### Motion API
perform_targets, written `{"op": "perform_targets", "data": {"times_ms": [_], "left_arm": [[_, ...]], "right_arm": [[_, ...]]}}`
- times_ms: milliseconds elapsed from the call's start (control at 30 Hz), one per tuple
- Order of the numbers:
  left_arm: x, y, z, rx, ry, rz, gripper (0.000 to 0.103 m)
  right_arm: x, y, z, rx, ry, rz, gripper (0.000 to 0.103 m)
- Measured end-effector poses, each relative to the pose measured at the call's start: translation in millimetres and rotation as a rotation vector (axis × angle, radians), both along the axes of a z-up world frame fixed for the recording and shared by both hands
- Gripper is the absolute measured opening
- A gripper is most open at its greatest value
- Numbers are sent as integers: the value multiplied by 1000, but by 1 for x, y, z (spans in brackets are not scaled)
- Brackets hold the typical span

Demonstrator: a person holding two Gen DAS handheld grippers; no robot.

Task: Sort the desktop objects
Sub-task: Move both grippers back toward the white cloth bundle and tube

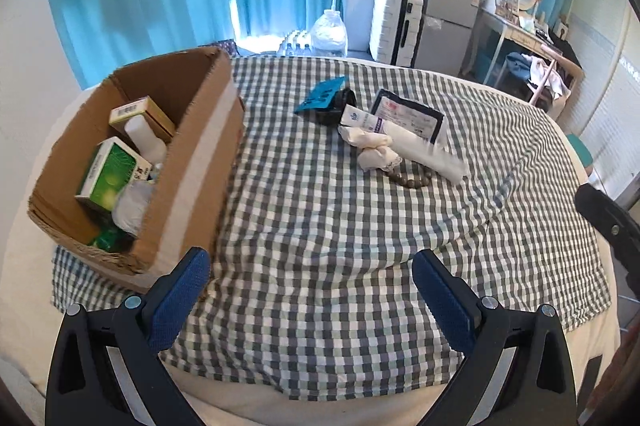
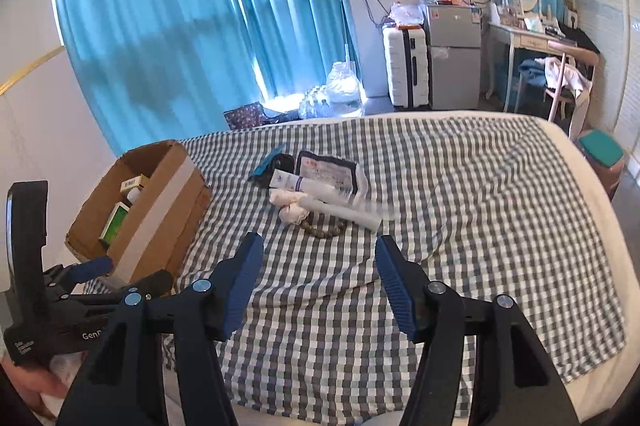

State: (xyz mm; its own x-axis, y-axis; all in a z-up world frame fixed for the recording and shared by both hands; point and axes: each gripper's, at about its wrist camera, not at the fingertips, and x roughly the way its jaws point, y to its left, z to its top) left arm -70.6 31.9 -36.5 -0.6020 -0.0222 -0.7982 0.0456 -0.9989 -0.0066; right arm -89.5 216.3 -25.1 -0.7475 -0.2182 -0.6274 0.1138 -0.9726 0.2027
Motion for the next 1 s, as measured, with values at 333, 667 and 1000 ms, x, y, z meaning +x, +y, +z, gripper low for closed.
{"op": "perform_targets", "data": {"times_ms": [333, 667, 1000], "left_arm": [[-37, 12, -42, 22, -52, 19, 103], [-95, 31, -76, -10, -88, -22, 103], [-152, 40, -112, 7, -125, 13, 103]], "right_arm": [[-33, 8, -53, -29, -88, 5, 58], [-95, 0, -84, 51, -146, 66, 58], [-164, -4, -124, 118, -210, 128, 50]]}}
